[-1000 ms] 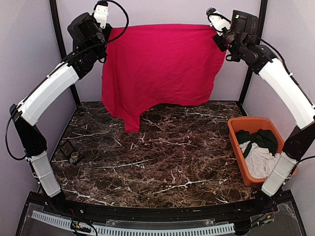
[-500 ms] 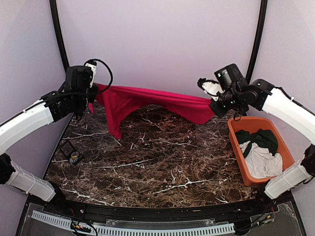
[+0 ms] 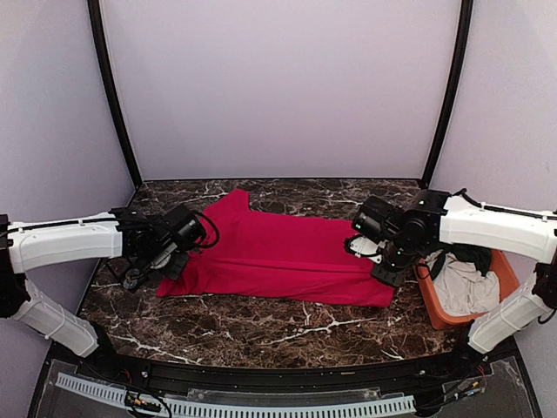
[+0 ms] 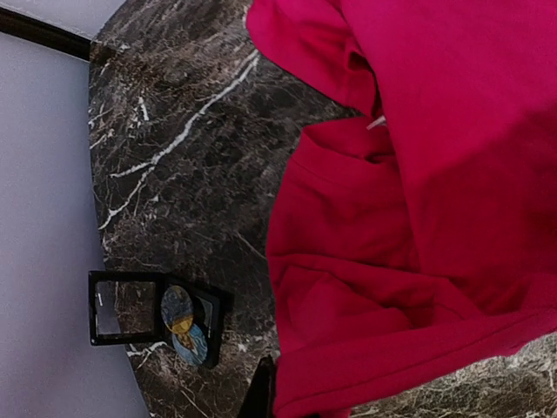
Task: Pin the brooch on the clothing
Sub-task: Flatten out the crumpled clothing at the center of the board, then smooth out the flattened clothing at the center of the board.
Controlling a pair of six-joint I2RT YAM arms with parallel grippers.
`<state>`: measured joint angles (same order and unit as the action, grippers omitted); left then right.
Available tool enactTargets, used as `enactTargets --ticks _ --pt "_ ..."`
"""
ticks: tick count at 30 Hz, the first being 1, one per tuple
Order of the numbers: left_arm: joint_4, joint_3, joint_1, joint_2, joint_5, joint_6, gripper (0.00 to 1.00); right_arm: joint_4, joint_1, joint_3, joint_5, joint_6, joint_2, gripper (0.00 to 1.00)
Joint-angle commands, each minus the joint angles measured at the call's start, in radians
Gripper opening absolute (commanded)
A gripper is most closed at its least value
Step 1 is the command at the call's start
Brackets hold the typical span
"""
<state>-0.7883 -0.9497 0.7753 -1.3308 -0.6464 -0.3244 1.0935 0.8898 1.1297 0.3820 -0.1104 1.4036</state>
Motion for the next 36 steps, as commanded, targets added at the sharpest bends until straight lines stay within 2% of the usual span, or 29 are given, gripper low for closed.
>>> enactTargets --ticks 1,3,6,7,9,10,11,12,15,20,24,30,33,36 --pt "-0.154 -0.013 0.060 -0.036 -0.008 -0.086 0.01 0.046 0.008 -0.106 0.020 -0.005 0.003 0.07" --pt "-0.152 -0.011 0.071 -0.024 0.021 -0.069 0.01 0.039 0.009 -0.133 0.007 -0.026 -0.019 0.14" --pt "-0.150 -0.022 0.081 0.010 0.080 -0.053 0.03 0.032 0.012 -0.156 -0.060 -0.050 -0.057 0.35" --pt "-0.147 -0.026 0.084 0.016 0.098 -0.039 0.06 0.029 0.014 -0.159 -0.070 -0.053 -0.068 0.46" --pt "-0.146 -0.047 0.087 0.036 0.149 -0.018 0.23 0.023 0.017 -0.160 -0.063 -0.060 -0.089 0.69" --pt "-0.147 -0.052 0.088 0.052 0.183 -0.012 0.34 0.019 0.016 -0.154 -0.065 -0.064 -0.101 0.74" --pt "-0.150 -0.062 0.090 0.062 0.206 0.002 0.38 0.015 0.018 -0.142 -0.070 -0.067 -0.110 0.77" --pt "-0.150 -0.066 0.091 0.093 0.249 0.007 0.46 0.012 0.018 -0.126 -0.078 -0.070 -0.118 0.79" --pt "-0.140 -0.083 0.091 0.181 0.335 0.030 0.57 0.008 0.018 -0.057 -0.118 -0.069 -0.127 0.86" --pt "-0.103 -0.137 0.091 0.351 0.464 0.106 0.66 -0.020 0.017 0.051 -0.194 -0.085 -0.131 0.92" --pt "-0.127 -0.182 0.091 0.363 0.359 0.121 0.72 0.024 0.017 0.129 -0.166 -0.084 -0.155 0.95" --pt "-0.154 -0.179 0.089 0.210 0.091 0.068 0.74 0.112 0.017 0.160 0.023 -0.073 -0.158 0.99" --pt "-0.130 -0.166 0.061 0.084 -0.016 0.046 0.77 0.042 0.013 0.148 0.070 -0.058 -0.062 0.99" --pt "-0.064 -0.141 -0.068 -0.010 0.030 0.016 0.78 -0.045 -0.021 0.166 0.107 -0.004 0.080 0.99"
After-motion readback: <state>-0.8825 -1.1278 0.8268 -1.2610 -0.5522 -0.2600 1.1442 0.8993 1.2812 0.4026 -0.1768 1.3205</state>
